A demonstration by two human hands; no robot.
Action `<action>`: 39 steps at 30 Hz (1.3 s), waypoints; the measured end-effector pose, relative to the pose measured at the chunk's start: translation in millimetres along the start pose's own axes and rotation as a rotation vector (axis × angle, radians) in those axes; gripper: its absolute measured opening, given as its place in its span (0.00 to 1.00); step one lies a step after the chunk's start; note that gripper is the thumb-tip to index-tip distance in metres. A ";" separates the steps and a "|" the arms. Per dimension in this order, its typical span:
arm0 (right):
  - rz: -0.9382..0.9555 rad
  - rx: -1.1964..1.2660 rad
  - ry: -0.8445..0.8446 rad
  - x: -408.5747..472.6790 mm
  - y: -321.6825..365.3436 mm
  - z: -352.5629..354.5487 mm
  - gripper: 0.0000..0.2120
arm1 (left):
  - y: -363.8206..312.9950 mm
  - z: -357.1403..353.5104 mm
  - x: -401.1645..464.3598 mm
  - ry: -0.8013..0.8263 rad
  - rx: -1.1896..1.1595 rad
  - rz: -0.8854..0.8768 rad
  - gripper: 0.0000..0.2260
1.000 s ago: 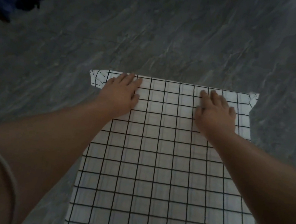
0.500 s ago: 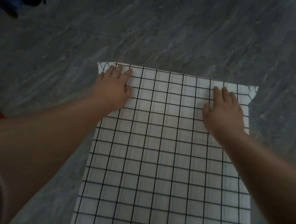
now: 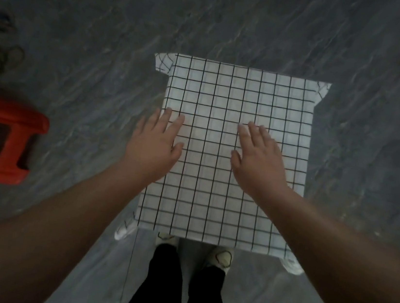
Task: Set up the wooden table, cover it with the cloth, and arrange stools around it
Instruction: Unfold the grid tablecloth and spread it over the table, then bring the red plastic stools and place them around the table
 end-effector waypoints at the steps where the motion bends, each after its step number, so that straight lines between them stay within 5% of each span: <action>1: 0.014 0.002 0.000 -17.9 7.8 11.3 0.30 | -0.4 13.7 -20.3 -0.003 -0.007 0.016 0.28; 15: 0.148 0.074 -0.155 -229.1 90.0 206.6 0.30 | 0.3 211.0 -281.5 -0.139 -0.179 0.254 0.29; 22: 0.356 -0.019 -0.123 -261.0 183.3 229.2 0.31 | 64.0 255.2 -343.8 -0.317 -0.255 0.393 0.30; 39: 0.797 -0.112 -0.077 -376.7 614.0 133.0 0.33 | 366.5 211.5 -670.0 -0.427 -0.370 0.879 0.31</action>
Point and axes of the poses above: each hand's wrist, its own x-axis towards the middle knuckle, its own z-axis out of the back of the hand, y = z × x, the point moved 10 cm from there along x, towards the middle knuckle, and after that the axes turned 2 degrees about -y, right-handed, at the moved point
